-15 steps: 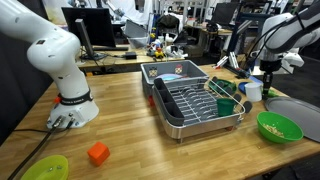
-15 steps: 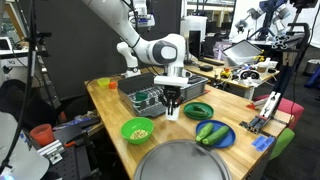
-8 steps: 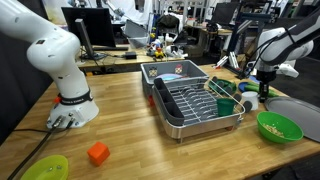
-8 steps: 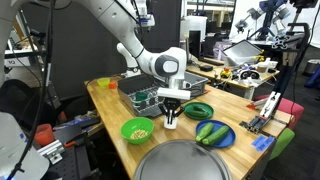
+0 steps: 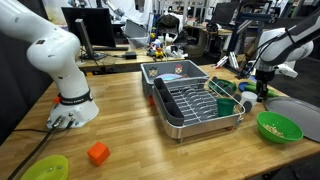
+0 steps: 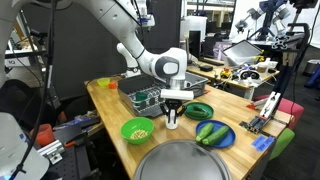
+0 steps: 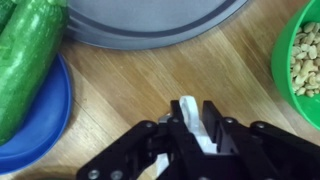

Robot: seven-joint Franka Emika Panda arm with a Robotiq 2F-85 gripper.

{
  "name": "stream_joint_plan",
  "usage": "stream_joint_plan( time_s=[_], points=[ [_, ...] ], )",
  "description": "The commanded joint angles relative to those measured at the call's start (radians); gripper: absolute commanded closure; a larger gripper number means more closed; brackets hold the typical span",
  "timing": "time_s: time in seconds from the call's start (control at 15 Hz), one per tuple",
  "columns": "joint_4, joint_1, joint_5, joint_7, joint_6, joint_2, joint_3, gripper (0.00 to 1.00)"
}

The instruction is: Pour the contents in the white mug into the light green bowl

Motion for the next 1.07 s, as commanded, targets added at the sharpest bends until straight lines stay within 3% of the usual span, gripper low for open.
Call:
stream_joint_plan(
  time_s=[0.0, 0.4, 0.8, 0.87, 1.0],
  points=[
    [-0.033, -0.027, 0.009, -0.069, 0.033, -0.026, 0.015, 0.40],
    [-0.100, -0.012, -0.035, -0.102, -0.019, -0.123, -0.015, 0.02],
    [-0.238, 0.008, -0.009, -0.086, -0.086, -0.279, -0.018, 0.00],
    [-0.188, 0.010, -0.014, -0.086, -0.067, -0.230, -0.023, 0.00],
    [-0.199, 0.015, -0.015, -0.084, -0.073, -0.247, -0.023, 0.00]
  ],
)
